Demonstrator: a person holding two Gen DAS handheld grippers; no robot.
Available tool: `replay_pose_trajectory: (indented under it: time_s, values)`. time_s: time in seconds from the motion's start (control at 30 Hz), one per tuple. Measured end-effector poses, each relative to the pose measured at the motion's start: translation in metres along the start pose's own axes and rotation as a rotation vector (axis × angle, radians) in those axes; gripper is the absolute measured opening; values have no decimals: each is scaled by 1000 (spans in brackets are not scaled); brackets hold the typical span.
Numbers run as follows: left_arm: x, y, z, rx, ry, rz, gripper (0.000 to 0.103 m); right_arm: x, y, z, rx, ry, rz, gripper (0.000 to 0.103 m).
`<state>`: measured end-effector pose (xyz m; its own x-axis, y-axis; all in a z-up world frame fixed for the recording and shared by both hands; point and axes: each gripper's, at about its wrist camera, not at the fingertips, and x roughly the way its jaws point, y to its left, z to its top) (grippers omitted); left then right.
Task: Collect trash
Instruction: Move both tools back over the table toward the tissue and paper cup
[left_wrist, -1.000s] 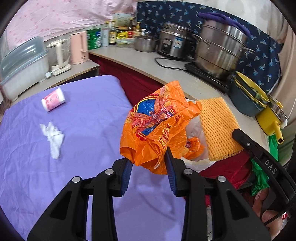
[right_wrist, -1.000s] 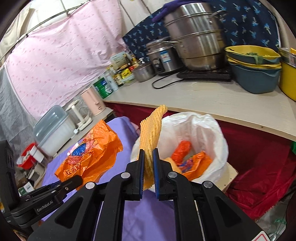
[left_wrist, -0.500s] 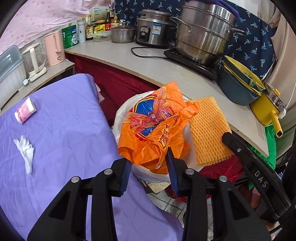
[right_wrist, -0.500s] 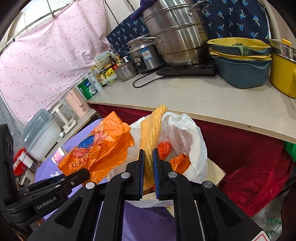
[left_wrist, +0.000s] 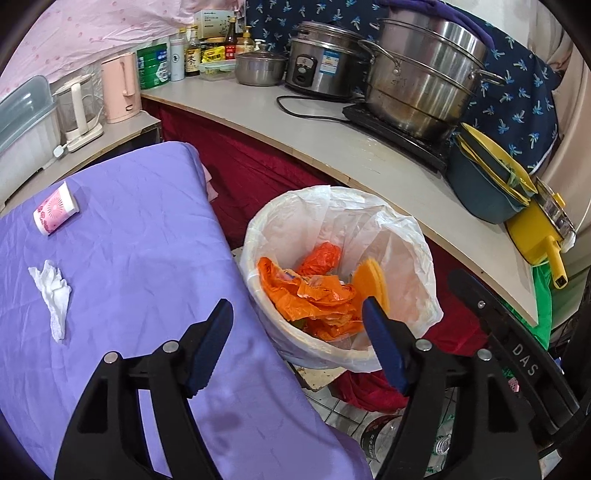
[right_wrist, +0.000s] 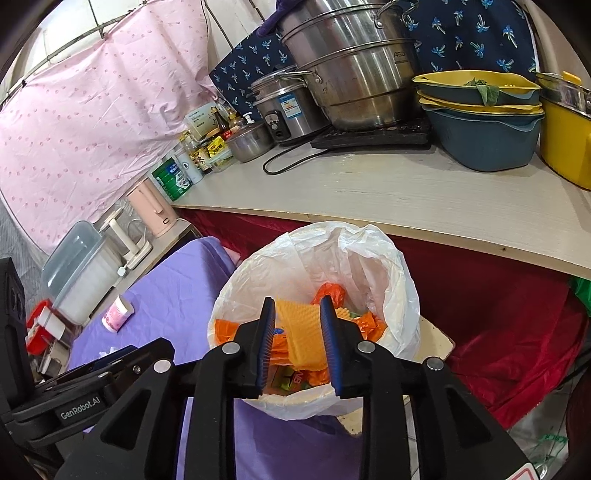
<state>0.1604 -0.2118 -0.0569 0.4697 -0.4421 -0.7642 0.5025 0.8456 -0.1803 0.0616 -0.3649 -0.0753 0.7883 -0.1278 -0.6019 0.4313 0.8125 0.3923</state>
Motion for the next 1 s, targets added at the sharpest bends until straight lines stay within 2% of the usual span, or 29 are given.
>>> replay_pose_trajectory:
  time_s: [0.2,0.53,0.83,1.0]
  values:
    - [-9,18,-4,-34,-19,27,69,-4,13,-3,-15,1,20,26]
    - [-36,63,-8,-105,-62,83,69,-8,58,-10,-75,8,73,28]
    - [-59,110,-17,-170,-102,149,69,-4,105,-22,-141,25,115,38]
    - [-71,138,-23,-209,-120,191,69,2,130,-31,-175,44,140,40]
